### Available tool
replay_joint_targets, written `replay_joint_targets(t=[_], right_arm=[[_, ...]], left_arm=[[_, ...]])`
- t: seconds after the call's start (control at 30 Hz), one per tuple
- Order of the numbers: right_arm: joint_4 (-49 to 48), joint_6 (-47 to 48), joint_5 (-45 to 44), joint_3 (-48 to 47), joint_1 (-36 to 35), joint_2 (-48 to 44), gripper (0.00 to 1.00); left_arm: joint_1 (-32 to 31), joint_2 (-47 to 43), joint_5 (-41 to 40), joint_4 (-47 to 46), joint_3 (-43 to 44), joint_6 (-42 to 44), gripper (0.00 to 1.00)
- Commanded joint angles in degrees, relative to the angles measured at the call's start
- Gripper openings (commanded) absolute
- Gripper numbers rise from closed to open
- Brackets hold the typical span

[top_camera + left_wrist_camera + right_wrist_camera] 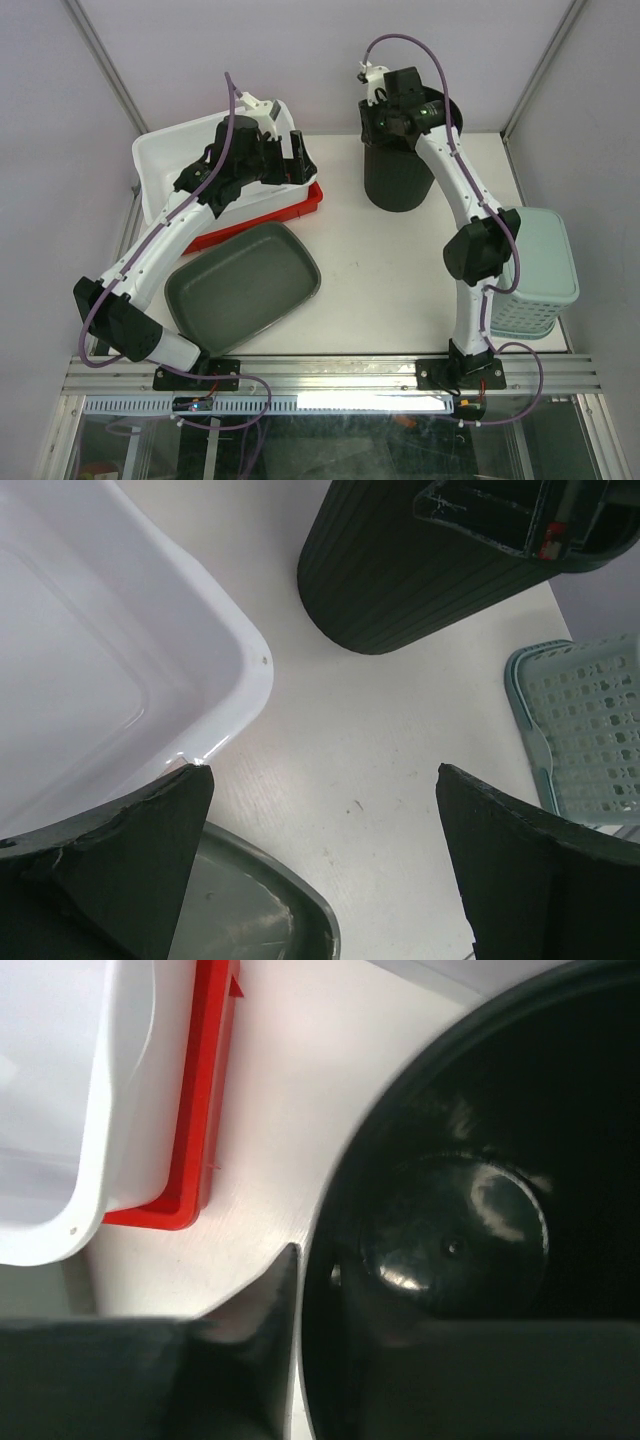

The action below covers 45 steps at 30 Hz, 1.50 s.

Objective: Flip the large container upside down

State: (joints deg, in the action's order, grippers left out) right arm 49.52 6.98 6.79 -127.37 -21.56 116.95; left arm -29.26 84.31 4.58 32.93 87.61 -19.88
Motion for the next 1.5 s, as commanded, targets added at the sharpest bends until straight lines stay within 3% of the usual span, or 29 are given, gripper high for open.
replay_joint_targets(t=[0.0,0.13,0.23,0.37,0.47,0.57,0.67,0.93,1.03,1.17,1.33,1.47], right_arm=[[-0.41,-1.91,-4.22,-2.05,0.35,-5.73,0.00],[-2.11,-4.35,-0.40,0.42,0.95,-11.55,0.00],[-8.08,-13.74,13.65,6.40,8.49,-16.77,0.00],[-28.97,-32.59,41.10,24.36,20.96,-23.75,0.00],[-48.09,-48.71,54.84,36.42,25.64,-26.03,0.00],[-68.01,-65.69,60.67,46.87,28.68,-26.64,0.00],[-75.54,-71.46,62.97,51.20,30.21,-26.33,0.00],[-74.97,-73.04,67.28,53.36,30.65,-22.16,0.00],[-63.35,-63.47,66.75,51.99,30.78,-20.96,0.00],[-33.77,-40.97,57.54,44.59,30.75,-19.45,0.00],[-29.97,-38.08,56.00,44.97,30.87,-17.85,0.01],[-29.25,-36.86,54.76,46.08,30.80,-17.69,0.15]], left_arm=[[-0.16,0.51,2.36,-3.91,1.34,-1.04,0.99],[-0.10,1.19,2.50,-4.18,2.39,-0.74,0.99],[-0.06,1.76,2.96,-4.27,3.18,-0.96,0.99],[0.16,2.51,6.18,-4.30,3.86,-1.79,0.99],[0.17,2.53,8.85,-4.28,3.88,-2.22,0.99],[0.19,2.76,10.86,-4.36,4.05,-2.93,0.99],[0.22,2.93,12.59,-5.19,3.81,-4.40,0.99],[0.18,5.56,17.57,-6.03,3.29,-6.52,0.99],[0.25,5.94,16.99,-6.03,2.73,-7.35,0.99],[0.25,6.06,17.58,-6.46,1.07,-9.38,0.99],[0.21,5.47,18.95,-8.25,-1.60,-11.45,0.99],[0.30,5.13,19.64,-8.61,-2.59,-12.73,0.99]])
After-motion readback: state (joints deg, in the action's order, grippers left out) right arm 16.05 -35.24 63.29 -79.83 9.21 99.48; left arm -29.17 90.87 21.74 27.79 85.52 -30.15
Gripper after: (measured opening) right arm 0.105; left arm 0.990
